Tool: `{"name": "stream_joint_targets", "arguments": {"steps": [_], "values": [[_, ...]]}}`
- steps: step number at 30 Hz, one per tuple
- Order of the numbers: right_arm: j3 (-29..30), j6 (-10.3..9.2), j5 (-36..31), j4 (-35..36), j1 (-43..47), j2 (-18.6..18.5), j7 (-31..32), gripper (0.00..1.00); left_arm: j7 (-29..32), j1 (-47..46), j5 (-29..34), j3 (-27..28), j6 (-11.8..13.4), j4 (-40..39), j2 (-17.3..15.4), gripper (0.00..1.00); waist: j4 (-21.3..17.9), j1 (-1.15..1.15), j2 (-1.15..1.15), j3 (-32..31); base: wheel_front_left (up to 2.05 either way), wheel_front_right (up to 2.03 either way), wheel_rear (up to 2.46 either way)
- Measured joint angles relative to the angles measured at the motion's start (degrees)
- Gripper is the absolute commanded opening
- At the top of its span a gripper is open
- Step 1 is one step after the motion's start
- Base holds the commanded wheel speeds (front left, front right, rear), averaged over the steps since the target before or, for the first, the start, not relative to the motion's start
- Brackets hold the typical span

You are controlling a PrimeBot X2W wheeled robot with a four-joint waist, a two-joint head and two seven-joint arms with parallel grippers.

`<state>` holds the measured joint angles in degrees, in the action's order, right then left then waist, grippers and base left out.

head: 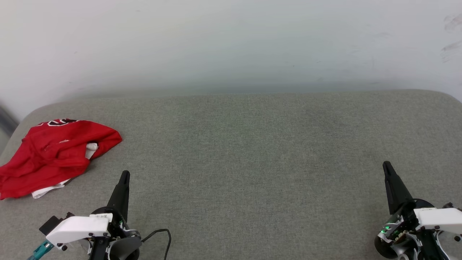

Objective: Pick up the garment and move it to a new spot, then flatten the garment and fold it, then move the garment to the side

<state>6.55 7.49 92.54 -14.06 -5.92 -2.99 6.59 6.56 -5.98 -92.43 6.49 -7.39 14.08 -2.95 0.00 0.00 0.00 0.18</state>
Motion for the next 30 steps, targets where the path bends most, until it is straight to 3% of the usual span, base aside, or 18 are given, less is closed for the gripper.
{"name": "stream_joint_targets", "arguments": {"steps": [30], "values": [[-0.01,0.0,0.0,0.0,0.0,0.0,0.0,0.0,0.0,0.0,0.0,0.01,0.0,0.0,0.01,0.0,0.0,0.0,0.0,0.0,0.0,0.0,0.0]]}}
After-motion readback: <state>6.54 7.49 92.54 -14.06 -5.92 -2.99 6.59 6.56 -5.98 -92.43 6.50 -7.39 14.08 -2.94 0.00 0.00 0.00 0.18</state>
